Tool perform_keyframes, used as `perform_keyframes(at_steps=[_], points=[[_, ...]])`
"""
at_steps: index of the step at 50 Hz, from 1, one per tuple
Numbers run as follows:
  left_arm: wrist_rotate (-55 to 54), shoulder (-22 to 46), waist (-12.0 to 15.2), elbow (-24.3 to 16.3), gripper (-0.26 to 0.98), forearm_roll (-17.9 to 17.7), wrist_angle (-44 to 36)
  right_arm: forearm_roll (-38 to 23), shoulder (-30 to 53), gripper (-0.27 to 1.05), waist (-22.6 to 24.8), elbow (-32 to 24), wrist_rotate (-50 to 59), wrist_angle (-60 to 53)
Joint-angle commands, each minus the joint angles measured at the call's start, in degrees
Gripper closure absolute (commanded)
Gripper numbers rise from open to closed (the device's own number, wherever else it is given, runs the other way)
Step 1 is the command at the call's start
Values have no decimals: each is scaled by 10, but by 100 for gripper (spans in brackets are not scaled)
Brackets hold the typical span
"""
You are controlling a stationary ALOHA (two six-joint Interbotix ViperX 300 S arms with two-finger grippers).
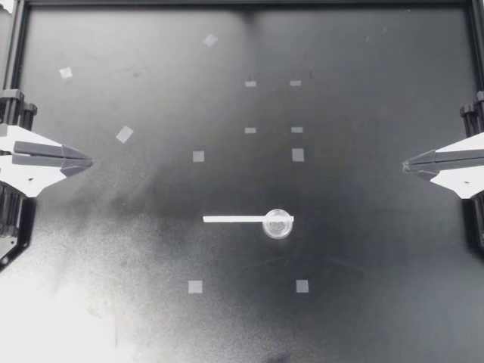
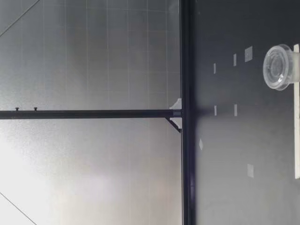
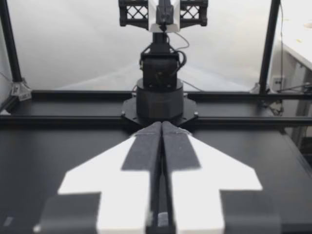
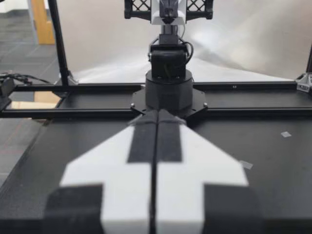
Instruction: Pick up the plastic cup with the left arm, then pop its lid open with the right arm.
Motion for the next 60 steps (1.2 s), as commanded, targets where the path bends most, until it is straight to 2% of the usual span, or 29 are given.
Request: perform_keyframes(at_steps=[1,6,13,18,29,33,37,46,60], points=[[13,-13,-4,0,70,4,-9,0,-2,72,2,-4,-1,-4],[11,-19,-5,2,85,4,-9,0,-8,88,2,-1,2,-4],[4,-16,-4,4,86,1,-5,2,-6,90,1,4,22,-4],[6,-4,-4,-16,86,0,0,2,4,90,2,-15,42,0],[17,106,9,-113,86,2,99,0,83,90,2,-105,42,105],[19,153,12,-124,85,4,93,1,122,90,2,-118,47,109],[21,191,13,-116,84,4,63,3,155,90,2,-118,63,96],[8,307,13,-106,76,0,-35,0,242,90,3,-117,130,50],[-13,467,13,-162,45,1,-64,0,384,90,31,-124,165,10]])
